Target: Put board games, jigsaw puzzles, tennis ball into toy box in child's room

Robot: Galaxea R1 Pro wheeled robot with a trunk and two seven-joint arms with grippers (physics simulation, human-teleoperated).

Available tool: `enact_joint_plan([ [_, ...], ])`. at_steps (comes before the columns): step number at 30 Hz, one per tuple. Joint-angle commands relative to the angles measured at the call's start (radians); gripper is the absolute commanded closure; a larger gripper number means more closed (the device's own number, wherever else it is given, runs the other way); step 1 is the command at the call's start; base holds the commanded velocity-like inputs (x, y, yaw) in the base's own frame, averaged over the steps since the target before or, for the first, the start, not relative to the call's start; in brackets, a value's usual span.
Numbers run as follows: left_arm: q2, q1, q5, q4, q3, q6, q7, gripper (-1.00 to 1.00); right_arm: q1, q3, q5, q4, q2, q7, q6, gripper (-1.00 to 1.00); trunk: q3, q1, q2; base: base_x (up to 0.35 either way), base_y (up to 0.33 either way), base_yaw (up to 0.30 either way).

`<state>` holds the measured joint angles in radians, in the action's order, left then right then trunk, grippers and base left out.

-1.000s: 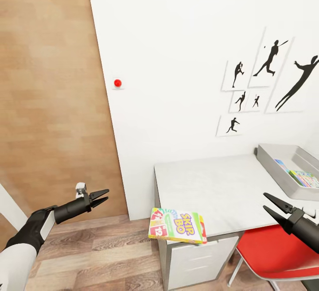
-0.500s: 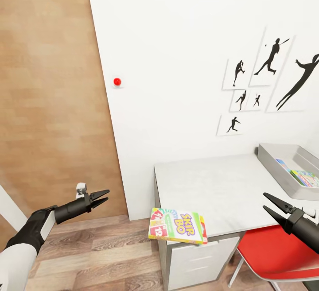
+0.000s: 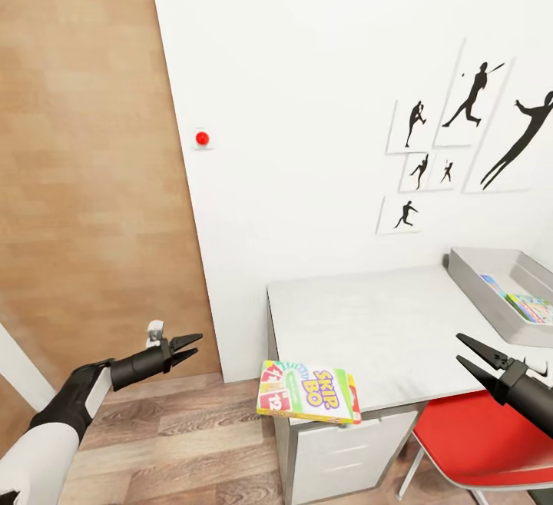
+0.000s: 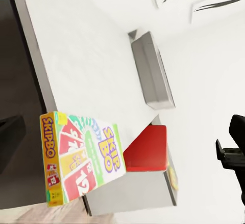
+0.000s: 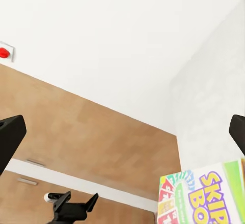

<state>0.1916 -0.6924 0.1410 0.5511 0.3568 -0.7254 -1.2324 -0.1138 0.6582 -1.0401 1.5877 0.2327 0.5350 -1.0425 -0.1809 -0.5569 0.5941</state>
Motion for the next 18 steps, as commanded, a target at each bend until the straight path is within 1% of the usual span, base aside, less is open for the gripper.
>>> enact_joint_plan([
  [1, -0.006, -0.001, 0.002, -0.002, 0.001, -0.009, 0.008, -1.00, -0.001, -0.003, 0.007, 0.000, 0.000, 0.008, -0.005, -1.00, -0.005, -0.004, 0.009, 0.000, 0.000, 0.000],
  [3, -0.024, -0.001, 0.002, -0.022, 0.001, -0.009, 0.048, -1.00, -0.001, -0.035, 0.007, 0.000, 0.007, 0.007, -0.005, -1.00, -0.011, -0.012, 0.023, 0.000, 0.000, 0.000],
  [4, -0.028, -0.001, 0.002, -0.036, 0.001, -0.008, 0.064, -1.00, -0.001, -0.053, 0.007, 0.000, 0.016, 0.007, -0.005, -1.00, -0.014, -0.016, 0.030, 0.000, 0.000, 0.000],
  [7, -0.031, -0.001, 0.002, -0.069, -0.003, -0.004, 0.083, -1.00, -0.001, -0.115, 0.008, 0.000, 0.045, 0.007, -0.005, -1.00, -0.024, -0.027, 0.051, 0.000, 0.000, 0.000],
  [9, -0.029, -0.001, 0.002, -0.075, -0.003, -0.004, 0.083, -1.00, -0.002, -0.141, 0.008, 0.000, 0.052, 0.006, -0.005, -1.00, -0.030, -0.035, 0.065, 0.000, 0.000, 0.000],
  [14, -0.029, -0.001, 0.003, -0.081, -0.003, -0.004, 0.082, -1.00, -0.003, -0.180, 0.009, 0.000, 0.057, 0.001, -0.005, -1.00, -0.046, -0.054, 0.100, 0.000, 0.000, 0.000],
  [18, -0.029, -0.001, 0.004, -0.081, -0.003, -0.006, 0.081, -1.00, -0.002, -0.193, 0.011, 0.000, 0.058, -0.001, -0.005, -1.00, -0.058, -0.069, 0.128, 0.000, 0.000, 0.000],
])
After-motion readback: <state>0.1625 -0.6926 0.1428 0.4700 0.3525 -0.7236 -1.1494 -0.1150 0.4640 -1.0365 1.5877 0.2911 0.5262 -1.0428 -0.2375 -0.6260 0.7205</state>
